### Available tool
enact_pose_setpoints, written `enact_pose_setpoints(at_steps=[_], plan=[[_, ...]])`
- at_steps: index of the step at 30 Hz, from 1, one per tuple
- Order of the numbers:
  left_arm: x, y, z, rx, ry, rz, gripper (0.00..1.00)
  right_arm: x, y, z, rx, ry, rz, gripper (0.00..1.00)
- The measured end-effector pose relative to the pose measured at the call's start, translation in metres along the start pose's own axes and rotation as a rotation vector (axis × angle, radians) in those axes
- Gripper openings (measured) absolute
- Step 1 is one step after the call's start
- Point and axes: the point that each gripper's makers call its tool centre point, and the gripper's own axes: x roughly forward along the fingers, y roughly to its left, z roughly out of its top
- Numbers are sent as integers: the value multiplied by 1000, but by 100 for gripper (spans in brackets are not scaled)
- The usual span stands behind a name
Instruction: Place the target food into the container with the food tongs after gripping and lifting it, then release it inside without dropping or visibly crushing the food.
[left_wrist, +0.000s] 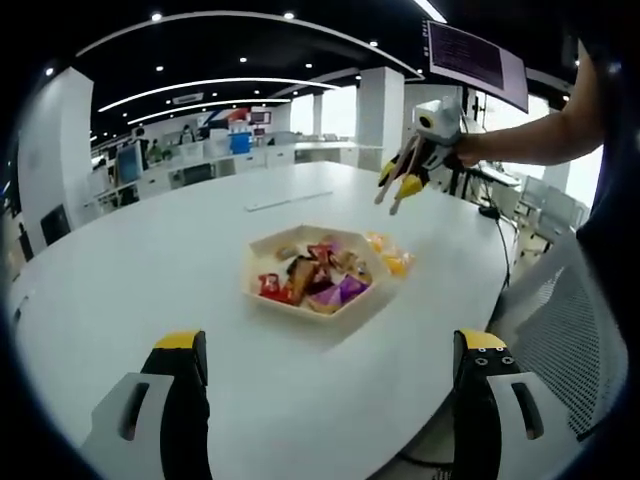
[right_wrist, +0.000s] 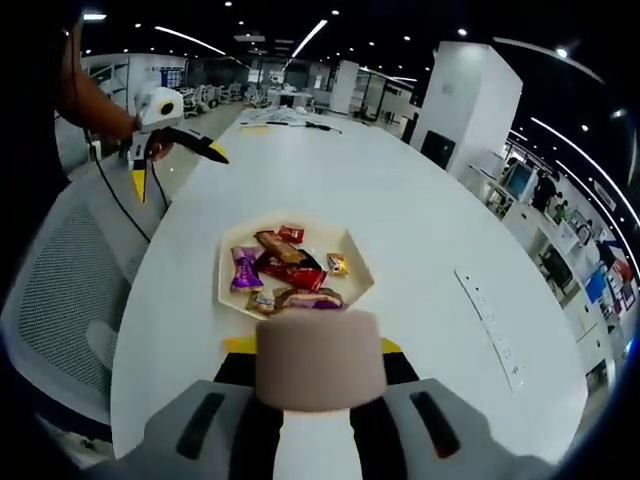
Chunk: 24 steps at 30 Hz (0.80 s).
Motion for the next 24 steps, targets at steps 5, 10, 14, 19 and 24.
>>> enact_pose_setpoints(at_steps=[5,10,14,19,24], plan=[[0,0,-1,-2,4,-3,100,12,4,-11,-35,18,13,24],[1,1,-2,-8,7,0,100,24,6,-18,-32,27,32,24],[1,1,-1,-13,7,1,100,32,8,-25,-57,51,47,24],[1,2,-1,-21,5,5,100,40,10,-29,-97,72,67,24],[1,3,-1,-32,2,4,100,48,14,-32,-124,89,83,24]])
